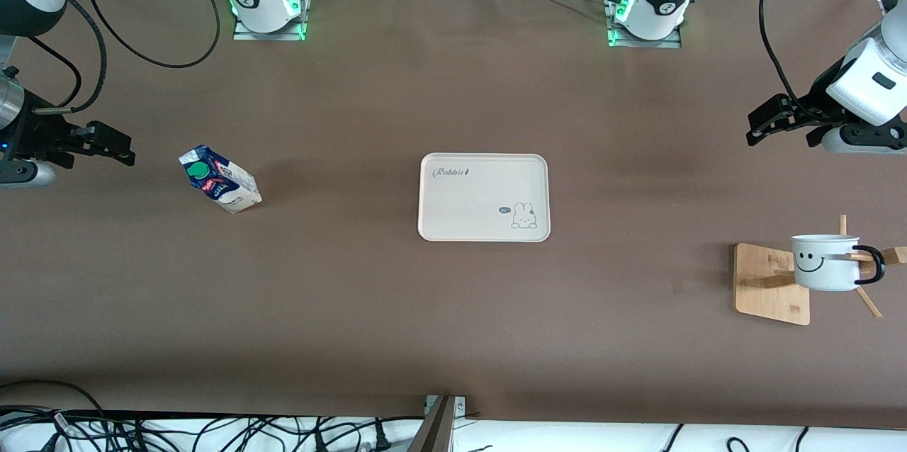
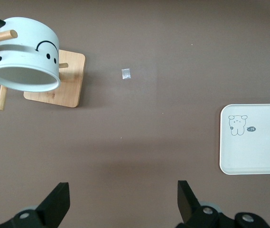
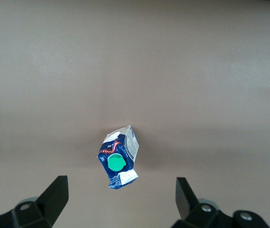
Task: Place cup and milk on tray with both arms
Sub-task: 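Reach the right gripper toward the milk carton while the left gripper approaches the mug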
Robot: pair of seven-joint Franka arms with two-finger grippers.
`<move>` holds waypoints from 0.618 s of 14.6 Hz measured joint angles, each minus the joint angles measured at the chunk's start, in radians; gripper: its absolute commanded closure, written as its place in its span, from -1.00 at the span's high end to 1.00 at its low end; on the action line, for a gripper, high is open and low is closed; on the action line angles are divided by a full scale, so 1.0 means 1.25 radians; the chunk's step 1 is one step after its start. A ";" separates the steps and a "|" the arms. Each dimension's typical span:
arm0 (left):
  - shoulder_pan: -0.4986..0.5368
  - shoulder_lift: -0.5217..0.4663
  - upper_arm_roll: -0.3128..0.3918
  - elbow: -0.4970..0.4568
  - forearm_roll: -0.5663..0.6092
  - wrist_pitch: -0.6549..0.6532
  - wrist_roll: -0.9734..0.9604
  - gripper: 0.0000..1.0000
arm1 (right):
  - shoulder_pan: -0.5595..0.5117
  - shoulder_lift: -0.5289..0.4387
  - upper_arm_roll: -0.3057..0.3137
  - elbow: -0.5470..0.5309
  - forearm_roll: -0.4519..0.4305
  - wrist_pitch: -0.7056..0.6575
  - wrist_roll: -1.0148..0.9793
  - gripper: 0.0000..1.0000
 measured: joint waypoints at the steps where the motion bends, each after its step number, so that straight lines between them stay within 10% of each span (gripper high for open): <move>1: 0.000 0.000 0.000 0.000 0.000 0.000 0.000 1.00 | 0.000 0.000 0.000 0.000 0.000 0.000 0.000 1.00; 9: 0.002 0.009 0.028 0.000 0.000 0.068 0.000 1.00 | 0.004 0.032 0.001 -0.004 0.000 -0.047 -0.078 1.00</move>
